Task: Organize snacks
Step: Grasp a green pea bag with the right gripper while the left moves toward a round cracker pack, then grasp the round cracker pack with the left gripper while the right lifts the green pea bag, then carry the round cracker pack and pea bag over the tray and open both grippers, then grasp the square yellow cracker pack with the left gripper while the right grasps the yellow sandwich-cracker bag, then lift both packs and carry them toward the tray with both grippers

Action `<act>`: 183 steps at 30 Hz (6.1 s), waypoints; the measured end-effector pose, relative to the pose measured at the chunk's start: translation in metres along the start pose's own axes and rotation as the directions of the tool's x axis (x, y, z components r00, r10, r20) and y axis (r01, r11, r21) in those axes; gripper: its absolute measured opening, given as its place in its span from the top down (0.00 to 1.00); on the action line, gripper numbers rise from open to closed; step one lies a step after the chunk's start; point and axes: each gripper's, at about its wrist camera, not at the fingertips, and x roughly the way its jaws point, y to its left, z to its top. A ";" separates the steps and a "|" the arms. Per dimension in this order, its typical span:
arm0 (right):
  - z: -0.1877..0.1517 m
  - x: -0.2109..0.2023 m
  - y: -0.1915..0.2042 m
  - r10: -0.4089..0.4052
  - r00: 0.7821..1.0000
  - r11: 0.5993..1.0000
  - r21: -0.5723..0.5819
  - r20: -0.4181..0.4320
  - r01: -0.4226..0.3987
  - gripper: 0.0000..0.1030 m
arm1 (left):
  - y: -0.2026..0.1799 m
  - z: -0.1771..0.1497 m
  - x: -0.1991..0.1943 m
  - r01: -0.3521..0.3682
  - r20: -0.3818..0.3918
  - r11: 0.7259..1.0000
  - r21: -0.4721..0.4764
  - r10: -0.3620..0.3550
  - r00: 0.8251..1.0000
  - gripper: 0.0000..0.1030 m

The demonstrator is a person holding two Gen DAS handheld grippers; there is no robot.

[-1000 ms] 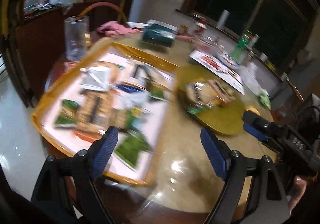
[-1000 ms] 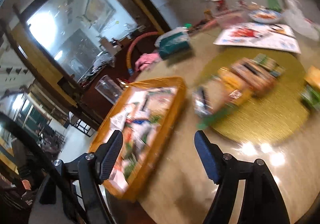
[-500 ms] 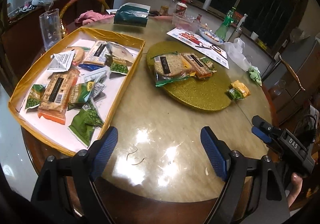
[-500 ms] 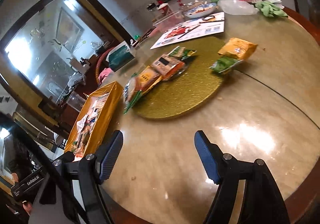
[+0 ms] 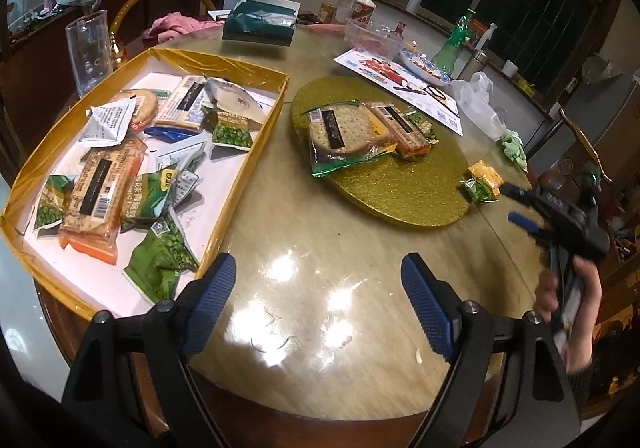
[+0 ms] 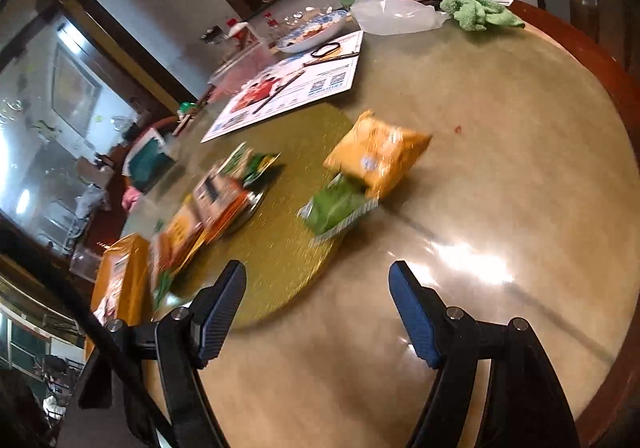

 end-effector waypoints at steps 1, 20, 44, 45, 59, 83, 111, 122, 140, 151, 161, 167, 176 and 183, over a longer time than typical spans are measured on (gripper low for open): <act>0.006 0.003 0.003 -0.016 1.000 1.000 -0.026 0.008 0.016 0.29 | 0.002 0.001 0.002 -0.003 0.003 1.000 -0.002 0.003 1.000 0.18; -0.045 0.012 0.023 -0.124 0.990 0.981 -0.155 -0.068 0.113 0.70 | -0.010 0.028 0.025 0.016 -0.036 0.999 0.030 -0.015 0.999 0.18; -0.108 -0.027 0.034 -0.081 0.994 0.980 -0.187 -0.075 0.066 0.71 | -0.029 0.085 0.150 -0.107 -0.170 0.994 0.031 0.110 0.979 0.26; -0.109 -0.028 0.034 -0.082 0.994 0.980 -0.185 -0.074 0.067 0.71 | -0.029 0.073 0.139 -0.099 -0.162 0.994 0.051 0.106 0.981 0.26; -0.125 -0.028 0.059 -0.045 0.995 0.979 -0.200 -0.093 0.026 0.72 | -0.036 -0.045 0.045 -0.003 -0.144 0.962 0.272 0.044 0.989 0.26; -0.095 0.042 0.260 0.348 0.905 0.849 -0.327 -0.244 -0.414 0.73 | 0.098 0.040 -0.034 -0.121 0.041 0.993 0.012 0.121 0.992 0.26; -0.090 0.042 0.231 0.383 0.891 0.871 -0.225 -0.245 -0.436 0.44 | 0.110 0.021 -0.033 -0.177 0.068 0.981 -0.076 0.182 0.981 0.09; -0.091 -0.056 0.097 0.333 0.941 0.920 -0.196 -0.069 -0.340 0.31 | -0.009 0.000 -0.031 0.027 0.002 0.995 0.098 -0.028 1.000 0.09; 0.074 0.036 -0.018 -0.081 0.995 0.978 -0.195 -0.057 0.068 0.30 | -0.047 0.065 0.078 0.020 -0.136 1.000 -0.014 -0.022 0.990 0.09; 0.031 0.048 -0.009 -0.153 0.985 0.953 -0.275 -0.078 0.127 0.38 | -0.076 0.131 0.157 -0.103 -0.136 0.994 0.019 0.105 0.985 0.09; 0.026 0.047 -0.006 -0.182 0.981 0.956 -0.245 -0.074 0.159 0.35 | -0.099 0.140 0.212 -0.365 -0.129 0.925 0.109 0.377 0.917 0.11; 0.009 0.033 -0.005 -0.206 0.976 0.956 -0.229 -0.077 0.184 0.41 | -0.079 0.114 0.194 -0.262 -0.125 0.959 0.111 0.275 0.953 0.30; -0.022 0.013 -0.002 -0.165 0.983 0.963 -0.231 -0.084 0.142 0.42 | -0.068 0.018 0.118 -0.146 -0.135 0.960 0.241 0.182 0.974 0.30; -0.094 -0.023 0.027 -0.127 0.987 0.953 -0.289 -0.098 0.094 0.41 | -0.056 -0.047 0.063 -0.054 -0.173 0.960 0.274 0.104 0.979 0.29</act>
